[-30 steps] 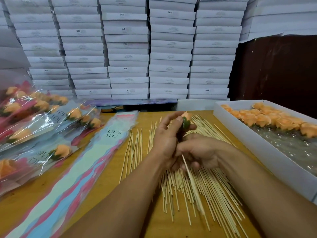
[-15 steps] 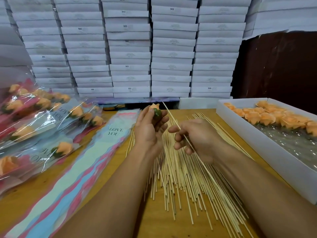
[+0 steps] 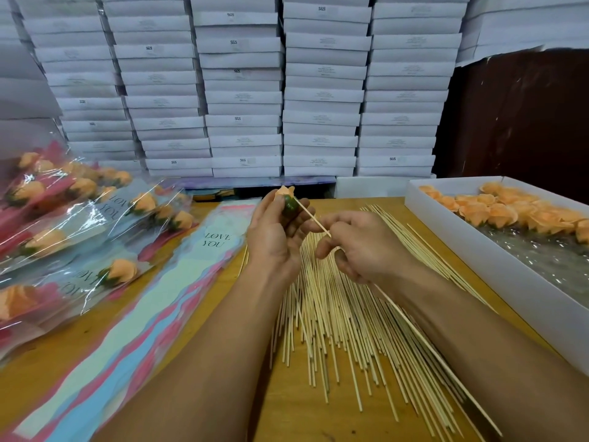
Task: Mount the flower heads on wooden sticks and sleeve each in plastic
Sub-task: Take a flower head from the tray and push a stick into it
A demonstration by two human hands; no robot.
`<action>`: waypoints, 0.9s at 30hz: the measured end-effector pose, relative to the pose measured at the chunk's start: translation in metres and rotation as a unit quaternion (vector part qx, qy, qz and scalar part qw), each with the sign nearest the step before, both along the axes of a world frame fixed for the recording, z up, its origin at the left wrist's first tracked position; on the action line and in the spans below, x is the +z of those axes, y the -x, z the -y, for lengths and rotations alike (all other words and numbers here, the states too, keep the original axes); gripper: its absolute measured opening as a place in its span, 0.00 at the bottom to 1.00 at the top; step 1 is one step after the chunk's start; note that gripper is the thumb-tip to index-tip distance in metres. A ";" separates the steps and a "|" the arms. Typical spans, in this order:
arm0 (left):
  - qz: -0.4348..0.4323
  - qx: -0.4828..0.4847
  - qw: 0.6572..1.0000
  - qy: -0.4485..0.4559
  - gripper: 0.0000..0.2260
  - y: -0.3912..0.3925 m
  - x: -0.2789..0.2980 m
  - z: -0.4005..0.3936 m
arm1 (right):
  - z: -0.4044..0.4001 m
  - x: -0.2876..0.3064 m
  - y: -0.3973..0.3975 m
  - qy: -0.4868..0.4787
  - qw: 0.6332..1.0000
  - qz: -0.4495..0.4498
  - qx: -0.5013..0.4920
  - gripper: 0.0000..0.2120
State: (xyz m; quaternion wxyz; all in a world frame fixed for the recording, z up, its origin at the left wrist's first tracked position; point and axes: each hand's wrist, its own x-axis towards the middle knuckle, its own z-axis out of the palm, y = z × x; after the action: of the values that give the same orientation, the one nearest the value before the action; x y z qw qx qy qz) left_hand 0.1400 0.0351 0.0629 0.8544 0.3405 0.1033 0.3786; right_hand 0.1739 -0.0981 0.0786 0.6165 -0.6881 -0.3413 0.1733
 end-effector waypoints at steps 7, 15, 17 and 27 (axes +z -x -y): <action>0.006 -0.010 1.000 0.000 0.14 0.000 0.002 0.002 | -0.009 -0.010 0.006 -0.034 0.995 0.075 -0.059 0.10; 0.020 -0.009 1.000 0.002 0.15 0.001 0.004 0.004 | -0.006 -0.008 0.013 -0.009 0.995 0.104 -0.004 0.25; 0.026 -0.011 1.000 0.008 0.16 0.000 0.004 0.003 | -0.006 -0.006 0.013 -0.012 0.993 0.116 -0.002 0.23; 0.036 -0.029 0.999 0.012 0.15 0.002 0.005 0.007 | -0.006 -0.011 0.013 0.004 0.991 0.137 -0.005 0.21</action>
State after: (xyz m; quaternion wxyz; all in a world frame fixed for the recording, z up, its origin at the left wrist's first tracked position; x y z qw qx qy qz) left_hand 0.1378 0.0282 0.0679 0.8722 0.3192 0.0676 0.3645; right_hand 0.1613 -0.0916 0.0680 0.5618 -0.7096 -0.4184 0.0757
